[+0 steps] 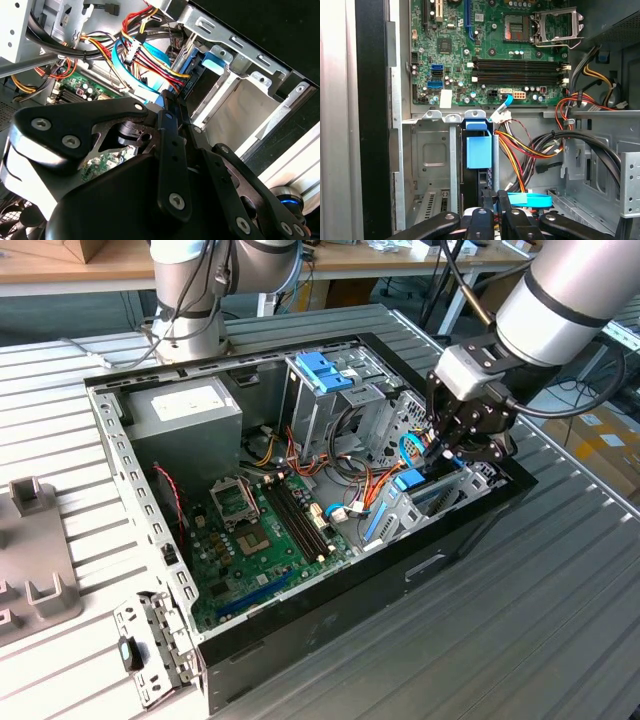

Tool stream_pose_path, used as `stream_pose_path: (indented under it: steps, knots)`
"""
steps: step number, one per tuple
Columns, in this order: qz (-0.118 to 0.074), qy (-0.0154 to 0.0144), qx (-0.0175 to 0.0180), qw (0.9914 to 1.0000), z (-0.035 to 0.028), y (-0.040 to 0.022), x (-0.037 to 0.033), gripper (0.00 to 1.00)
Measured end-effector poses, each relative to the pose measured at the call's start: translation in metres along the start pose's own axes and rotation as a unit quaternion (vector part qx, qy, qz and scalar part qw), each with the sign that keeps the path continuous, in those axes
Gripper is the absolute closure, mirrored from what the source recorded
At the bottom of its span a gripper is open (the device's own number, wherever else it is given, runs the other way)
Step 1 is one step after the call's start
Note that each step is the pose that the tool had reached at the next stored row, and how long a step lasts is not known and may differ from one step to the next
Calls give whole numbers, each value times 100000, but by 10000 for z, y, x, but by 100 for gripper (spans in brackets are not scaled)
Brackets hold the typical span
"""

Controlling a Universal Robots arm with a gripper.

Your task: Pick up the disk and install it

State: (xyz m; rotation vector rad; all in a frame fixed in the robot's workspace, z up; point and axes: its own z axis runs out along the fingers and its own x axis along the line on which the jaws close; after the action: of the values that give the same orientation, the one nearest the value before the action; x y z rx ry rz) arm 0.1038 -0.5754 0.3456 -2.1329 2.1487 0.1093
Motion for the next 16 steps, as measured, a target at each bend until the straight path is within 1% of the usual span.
stream_pose_path:
  steps: [3,7,12,14,16]
  knots:
    - [-1,9,1,100000,-19,-1,-2,84]
    - [-2,19,0,100000,-24,-1,-3,84]
    - [-2,20,-2,100000,-30,-1,42,84]
    - [0,18,-2,100000,-29,-1,49,84]
    - [7,12,-62,100000,-8,-2,53,84]
